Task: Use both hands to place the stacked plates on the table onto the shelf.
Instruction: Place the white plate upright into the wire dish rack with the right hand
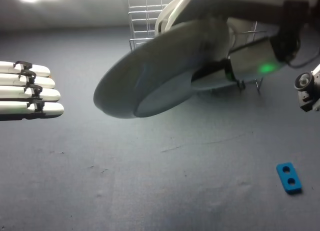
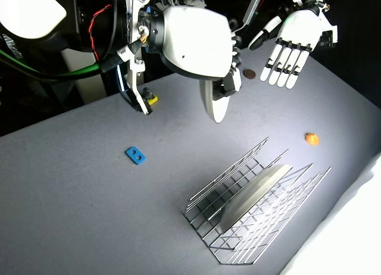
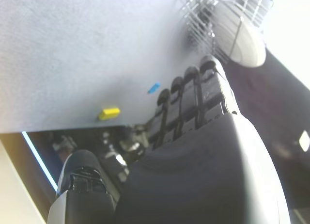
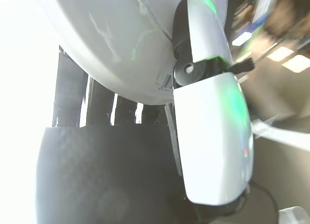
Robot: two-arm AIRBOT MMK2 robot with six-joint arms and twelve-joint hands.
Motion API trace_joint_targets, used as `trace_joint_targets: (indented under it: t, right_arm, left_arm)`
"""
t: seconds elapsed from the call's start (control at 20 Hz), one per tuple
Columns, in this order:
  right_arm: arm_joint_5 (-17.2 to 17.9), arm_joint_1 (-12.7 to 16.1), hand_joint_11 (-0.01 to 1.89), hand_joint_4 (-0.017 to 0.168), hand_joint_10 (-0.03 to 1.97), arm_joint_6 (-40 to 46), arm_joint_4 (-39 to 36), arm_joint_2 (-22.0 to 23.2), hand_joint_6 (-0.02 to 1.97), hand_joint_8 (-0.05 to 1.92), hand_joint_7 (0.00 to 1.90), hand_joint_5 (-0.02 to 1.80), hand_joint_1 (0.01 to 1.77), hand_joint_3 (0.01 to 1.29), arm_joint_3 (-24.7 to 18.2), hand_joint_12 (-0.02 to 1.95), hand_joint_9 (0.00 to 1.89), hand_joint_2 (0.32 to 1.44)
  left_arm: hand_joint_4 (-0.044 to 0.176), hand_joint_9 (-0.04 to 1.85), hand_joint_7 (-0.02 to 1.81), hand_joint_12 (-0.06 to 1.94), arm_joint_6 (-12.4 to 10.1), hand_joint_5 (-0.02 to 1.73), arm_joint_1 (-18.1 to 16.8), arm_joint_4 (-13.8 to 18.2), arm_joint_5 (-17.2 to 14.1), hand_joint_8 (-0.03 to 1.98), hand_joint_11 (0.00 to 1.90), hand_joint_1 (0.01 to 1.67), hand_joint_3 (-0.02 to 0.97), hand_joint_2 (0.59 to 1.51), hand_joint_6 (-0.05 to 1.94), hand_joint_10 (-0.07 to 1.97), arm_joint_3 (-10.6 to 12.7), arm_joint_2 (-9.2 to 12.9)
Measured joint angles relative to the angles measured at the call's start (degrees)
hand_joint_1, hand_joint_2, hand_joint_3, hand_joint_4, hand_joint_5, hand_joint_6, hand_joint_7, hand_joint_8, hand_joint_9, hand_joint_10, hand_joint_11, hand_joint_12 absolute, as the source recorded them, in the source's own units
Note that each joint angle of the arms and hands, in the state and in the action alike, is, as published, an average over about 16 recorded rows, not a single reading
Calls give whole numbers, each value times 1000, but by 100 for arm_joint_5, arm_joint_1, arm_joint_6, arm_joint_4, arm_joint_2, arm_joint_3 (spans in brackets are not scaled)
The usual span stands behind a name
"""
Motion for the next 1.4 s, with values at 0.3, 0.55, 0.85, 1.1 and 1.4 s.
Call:
trace_joint_targets:
  t: [0.3,0.55,0.85,1.1,1.4]
  right_arm:
    - [-416,282,912,6,56,656,233,-112,901,750,1120,963,1227,14,323,1027,1348,1019]
    - [-675,416,909,6,50,744,392,-242,899,743,1123,963,1227,14,581,1027,1355,1018]
    - [-805,498,908,6,45,745,550,-457,898,751,1120,964,1227,14,989,1030,1365,1017]
    - [-868,501,909,6,45,649,645,-655,896,757,1117,965,1227,14,1316,1034,1371,1017]
    - [-914,457,916,6,45,184,1005,-905,888,747,1122,969,1227,14,1674,1033,1384,1016]
  left_arm:
    - [7,22,26,9,-1,21,21,173,-246,16,16,14,5,1124,18,16,42,-15]
    - [7,22,23,9,-6,20,-43,386,-551,16,16,14,4,1124,18,17,25,-27]
    - [7,22,25,8,-24,20,-324,779,-966,16,16,14,4,1125,18,17,-60,-28]
    - [7,22,27,9,-72,20,-735,1104,-1247,16,16,14,5,1125,18,16,-174,13]
    - [7,22,29,8,-144,21,-1171,1508,-1543,16,16,14,5,1125,18,16,-278,70]
